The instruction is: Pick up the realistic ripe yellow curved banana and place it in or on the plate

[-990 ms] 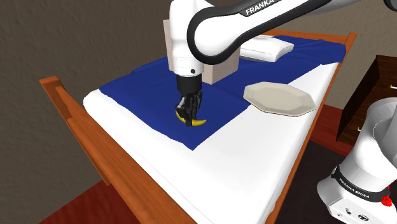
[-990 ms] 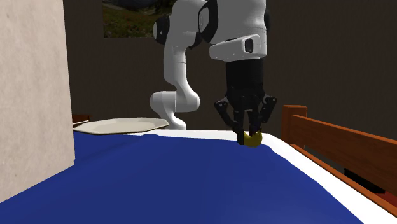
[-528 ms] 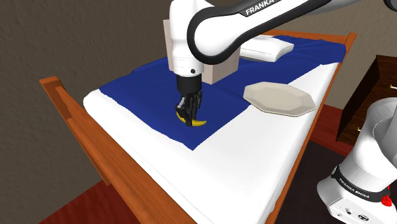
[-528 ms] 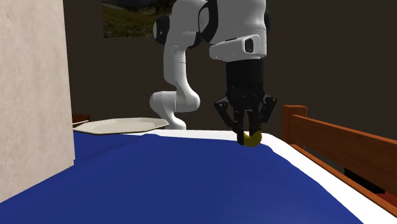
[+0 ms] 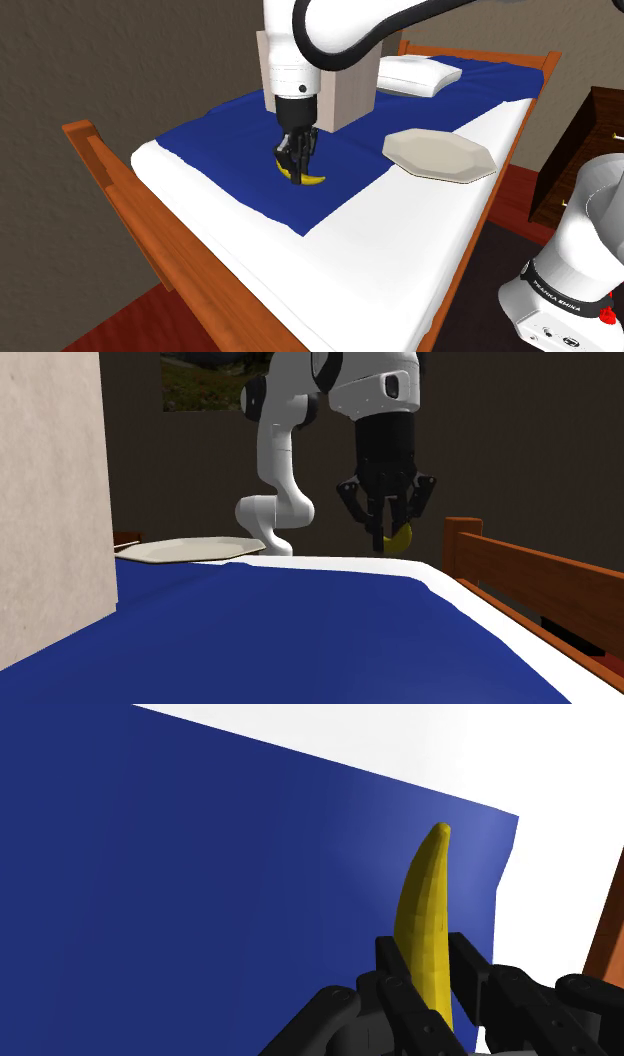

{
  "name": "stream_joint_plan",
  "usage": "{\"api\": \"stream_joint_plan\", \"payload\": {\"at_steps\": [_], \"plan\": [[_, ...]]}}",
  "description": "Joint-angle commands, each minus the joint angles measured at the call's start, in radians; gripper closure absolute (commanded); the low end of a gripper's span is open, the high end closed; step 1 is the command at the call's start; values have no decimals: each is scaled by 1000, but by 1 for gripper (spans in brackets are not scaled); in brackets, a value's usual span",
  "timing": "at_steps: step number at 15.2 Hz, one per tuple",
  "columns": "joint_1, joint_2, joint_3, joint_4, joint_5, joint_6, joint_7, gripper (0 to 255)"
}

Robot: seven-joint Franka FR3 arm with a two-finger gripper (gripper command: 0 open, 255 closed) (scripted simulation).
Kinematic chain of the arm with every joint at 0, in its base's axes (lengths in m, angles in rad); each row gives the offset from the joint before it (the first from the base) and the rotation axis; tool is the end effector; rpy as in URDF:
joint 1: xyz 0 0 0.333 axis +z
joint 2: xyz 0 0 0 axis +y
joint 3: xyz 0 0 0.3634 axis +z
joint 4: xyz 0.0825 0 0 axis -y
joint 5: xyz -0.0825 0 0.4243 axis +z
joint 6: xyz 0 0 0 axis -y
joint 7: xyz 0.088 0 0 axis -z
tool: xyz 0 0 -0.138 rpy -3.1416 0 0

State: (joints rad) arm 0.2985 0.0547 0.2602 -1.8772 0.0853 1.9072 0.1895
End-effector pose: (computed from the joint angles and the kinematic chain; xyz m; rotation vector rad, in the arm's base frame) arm 0.5162 0.3302 0.4801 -3.0170 -0.5177 0.0856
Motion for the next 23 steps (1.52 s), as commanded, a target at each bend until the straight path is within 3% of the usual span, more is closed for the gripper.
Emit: {"api": "stream_joint_plan", "payload": {"at_steps": [1, 9, 16, 23], "plan": [[0, -3, 0, 20, 0, -23, 2, 255], [-1, -13, 0, 104, 1, -117, 8, 255], [-63, -228, -73, -139, 41, -98, -142, 255], [-116, -407, -168, -319, 34, -112, -291, 255]]}}
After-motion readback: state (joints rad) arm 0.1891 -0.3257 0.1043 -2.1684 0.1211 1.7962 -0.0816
